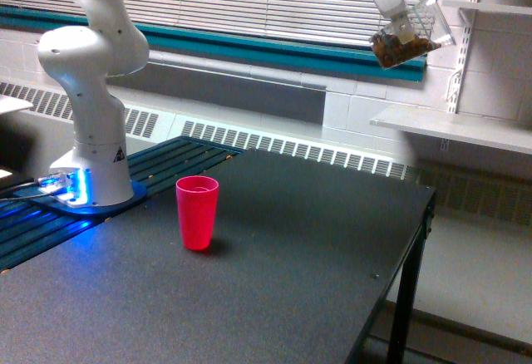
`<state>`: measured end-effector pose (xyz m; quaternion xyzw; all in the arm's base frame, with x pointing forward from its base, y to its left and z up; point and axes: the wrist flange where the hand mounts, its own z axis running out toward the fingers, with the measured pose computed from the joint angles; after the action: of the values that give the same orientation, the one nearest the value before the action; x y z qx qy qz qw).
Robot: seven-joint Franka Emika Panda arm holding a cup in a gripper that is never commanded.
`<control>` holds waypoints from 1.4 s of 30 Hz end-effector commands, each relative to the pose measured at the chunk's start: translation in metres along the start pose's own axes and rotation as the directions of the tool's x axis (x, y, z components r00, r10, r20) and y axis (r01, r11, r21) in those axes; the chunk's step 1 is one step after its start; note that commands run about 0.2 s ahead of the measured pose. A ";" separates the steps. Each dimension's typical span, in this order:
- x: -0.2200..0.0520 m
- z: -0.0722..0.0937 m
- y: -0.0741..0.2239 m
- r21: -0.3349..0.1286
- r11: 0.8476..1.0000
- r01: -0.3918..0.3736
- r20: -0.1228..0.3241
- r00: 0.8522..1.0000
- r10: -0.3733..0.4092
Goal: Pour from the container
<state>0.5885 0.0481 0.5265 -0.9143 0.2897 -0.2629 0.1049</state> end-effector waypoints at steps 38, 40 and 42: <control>-0.103 -0.029 0.075 -0.088 0.995 0.050 -0.048 0.997 -0.054; -0.109 -0.032 0.083 -0.095 0.994 0.048 -0.055 0.997 -0.053; -0.115 -0.033 0.090 -0.108 0.993 0.044 -0.066 0.997 -0.051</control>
<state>0.4651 0.0447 0.4801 -0.9226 0.2702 -0.2720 0.0428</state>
